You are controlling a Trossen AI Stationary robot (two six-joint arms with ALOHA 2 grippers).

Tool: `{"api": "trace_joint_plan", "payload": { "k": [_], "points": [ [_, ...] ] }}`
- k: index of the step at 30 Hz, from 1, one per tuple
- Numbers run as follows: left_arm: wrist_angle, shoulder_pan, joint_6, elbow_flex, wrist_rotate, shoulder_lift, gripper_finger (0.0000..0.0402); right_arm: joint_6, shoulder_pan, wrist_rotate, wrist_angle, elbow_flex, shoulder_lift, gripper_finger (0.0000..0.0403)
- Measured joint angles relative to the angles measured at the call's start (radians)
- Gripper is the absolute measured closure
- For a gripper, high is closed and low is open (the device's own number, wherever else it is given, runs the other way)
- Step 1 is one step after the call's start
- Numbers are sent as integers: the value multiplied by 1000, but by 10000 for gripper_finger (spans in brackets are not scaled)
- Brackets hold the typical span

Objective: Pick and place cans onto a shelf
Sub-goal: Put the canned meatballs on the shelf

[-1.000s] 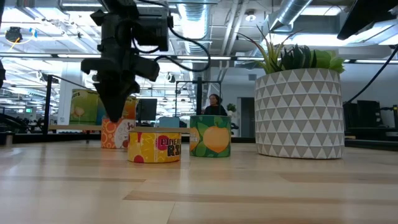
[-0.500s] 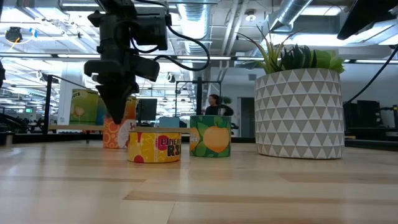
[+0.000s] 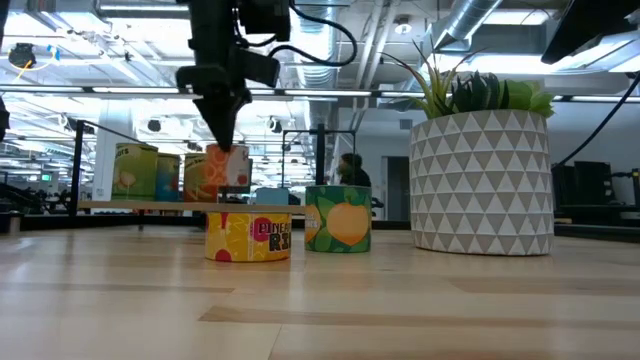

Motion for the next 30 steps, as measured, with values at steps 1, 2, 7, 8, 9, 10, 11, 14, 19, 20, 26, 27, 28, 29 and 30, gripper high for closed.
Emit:
{"api": "trace_joint_plan", "payload": {
  "k": [1,2,7,8,9,10,11,14,19,20,26,27,28,29,30],
  "points": [
    [1,18,25,8,-9,0,401,0,0,0,0,0,0,375],
    [8,41,50,13,-18,0,401,0,0,0,-1,0,0,375],
    [15,205,143,14,-5,0,401,1,0,0,0,0,0,375],
    [17,240,155,14,10,0,401,2,0,0,1,0,0,375],
    [21,277,174,14,32,0,401,2,0,0,1,0,0,375],
    [32,310,192,14,49,0,401,2,0,0,0,0,0,375],
    [48,341,209,14,66,0,401,2,0,0,0,0,0,375],
    [100,418,248,14,117,0,401,2,0,0,0,0,0,375],
    [155,477,290,14,146,0,401,2,-1,0,0,0,0,375],
    [158,483,298,14,150,0,401,2,-1,0,0,0,0,375],
    [159,484,311,15,159,50,401,2,-1,0,-2,0,0,375],
    [167,483,313,15,158,66,401,2,-1,0,0,0,0,375],
    [165,483,314,15,150,83,401,2,-1,0,2,-1,0,375],
    [167,483,314,17,136,97,401,2,-1,0,-1,-1,0,375],
    [173,483,315,24,131,106,401,3,-1,0,-1,-1,0,375]
  ]
}}
